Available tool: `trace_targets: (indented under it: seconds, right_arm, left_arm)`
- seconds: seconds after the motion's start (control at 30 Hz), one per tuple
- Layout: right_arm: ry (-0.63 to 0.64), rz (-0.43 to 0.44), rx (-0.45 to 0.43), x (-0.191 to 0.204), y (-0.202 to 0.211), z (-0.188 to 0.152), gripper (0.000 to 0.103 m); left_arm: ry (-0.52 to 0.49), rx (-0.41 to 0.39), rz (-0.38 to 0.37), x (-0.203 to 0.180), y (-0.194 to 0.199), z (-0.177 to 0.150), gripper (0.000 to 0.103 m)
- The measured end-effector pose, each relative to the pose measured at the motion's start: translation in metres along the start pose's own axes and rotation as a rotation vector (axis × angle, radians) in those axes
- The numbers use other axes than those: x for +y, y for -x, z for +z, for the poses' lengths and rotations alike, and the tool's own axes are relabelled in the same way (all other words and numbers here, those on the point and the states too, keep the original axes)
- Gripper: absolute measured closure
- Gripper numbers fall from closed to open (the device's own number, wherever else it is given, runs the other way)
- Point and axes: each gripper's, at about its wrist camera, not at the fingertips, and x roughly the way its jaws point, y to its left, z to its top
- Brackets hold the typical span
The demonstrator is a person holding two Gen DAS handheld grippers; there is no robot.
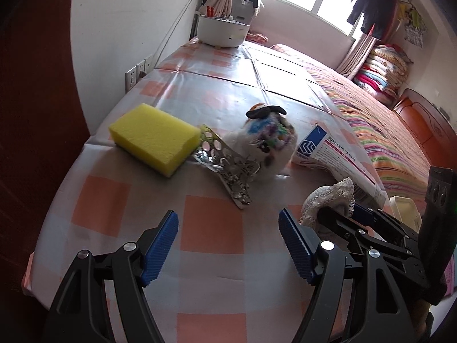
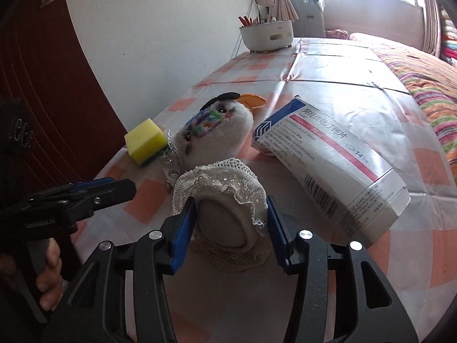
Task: Collect trash
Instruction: 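Move both open tools back to the trash on the table, then grasp the silver blister pack with left tool while right tool grasps lace-trimmed item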
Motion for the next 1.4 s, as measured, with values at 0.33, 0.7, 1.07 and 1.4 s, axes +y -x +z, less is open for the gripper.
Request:
trace_targets:
  seconds: [0.33,0.7,1.07,1.4]
  right_arm:
    - [-0.033,0.0,-0.091,-0.011,0.034,0.005,0.057]
    - [-0.043,0.02,-0.138,-0.013,0.047,0.005,0.056]
    - [-0.044,0.01,-0.165,-0.019,0.058,0.005,0.056]
    - [-0.056,0.001,-0.201,-0.026,0.068,0.005,0.056]
  left_arm:
    - [-0.052,-0.025,0.013,-0.018,-0.008,0.005,0.032]
    - [-0.118,-0.002,0.1,-0.03,-0.028,0.02,0.04]
    - [-0.158,0.073,0.134,-0.032,-0.053,0.023,0.092]
    - [-0.142,0.018,0.114,-0.031,-0.033,0.016,0.097]
